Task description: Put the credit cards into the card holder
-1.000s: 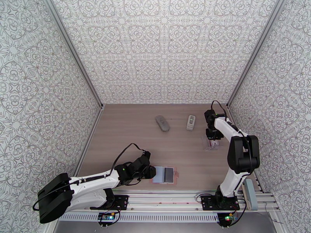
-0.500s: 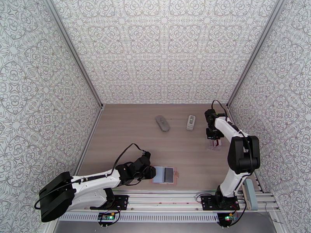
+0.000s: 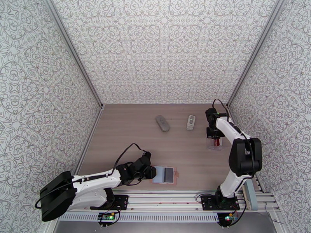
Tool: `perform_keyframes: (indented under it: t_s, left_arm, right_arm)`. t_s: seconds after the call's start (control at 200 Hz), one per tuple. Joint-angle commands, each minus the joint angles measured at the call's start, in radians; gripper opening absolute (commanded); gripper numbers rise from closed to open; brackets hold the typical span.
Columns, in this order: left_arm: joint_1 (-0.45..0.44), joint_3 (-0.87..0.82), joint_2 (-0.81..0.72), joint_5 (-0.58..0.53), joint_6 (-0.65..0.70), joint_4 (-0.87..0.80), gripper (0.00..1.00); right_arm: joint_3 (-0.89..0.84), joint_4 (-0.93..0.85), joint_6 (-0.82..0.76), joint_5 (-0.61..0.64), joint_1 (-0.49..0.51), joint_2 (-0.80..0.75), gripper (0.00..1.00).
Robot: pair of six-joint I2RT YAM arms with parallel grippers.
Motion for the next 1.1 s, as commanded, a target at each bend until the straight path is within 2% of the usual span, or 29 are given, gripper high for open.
perform_keyframes:
  t_s: [0.0,0.155,0.26,0.47,0.595,0.8,0.95,1.095]
  left_arm:
    - [-0.009,0.010,-0.014,0.005,-0.006,0.011,0.27]
    - [-0.005,0.016,-0.068,-0.011,0.015,-0.003,0.27]
    - [0.015,0.010,-0.120,0.001,0.034,0.015,0.27]
    - [0.103,-0.060,-0.235,0.162,0.056,0.193,0.27]
    - [0.120,-0.050,-0.309,0.209,0.092,0.210,0.27]
    - [0.156,-0.051,-0.447,0.271,0.147,0.207,0.33]
    - [0.194,-0.076,-0.538,0.328,0.157,0.220,0.38]
    - [0.199,-0.103,-0.586,0.386,0.149,0.318,0.44]
  right_arm:
    - [-0.005,-0.005,0.012,-0.086,-0.005,-0.071,0.00]
    - [-0.050,0.044,0.015,-0.286,-0.004,-0.175,0.00]
    - [-0.111,0.121,0.023,-0.474,0.008,-0.265,0.00]
    - [-0.302,0.384,0.084,-0.859,0.081,-0.452,0.00]
    - [-0.440,0.599,0.146,-1.027,0.180,-0.551,0.00]
    - [-0.564,0.841,0.230,-1.160,0.340,-0.647,0.00]
    - [-0.647,0.993,0.315,-1.233,0.395,-0.700,0.00]
    - [-0.698,1.081,0.374,-1.260,0.447,-0.720,0.00]
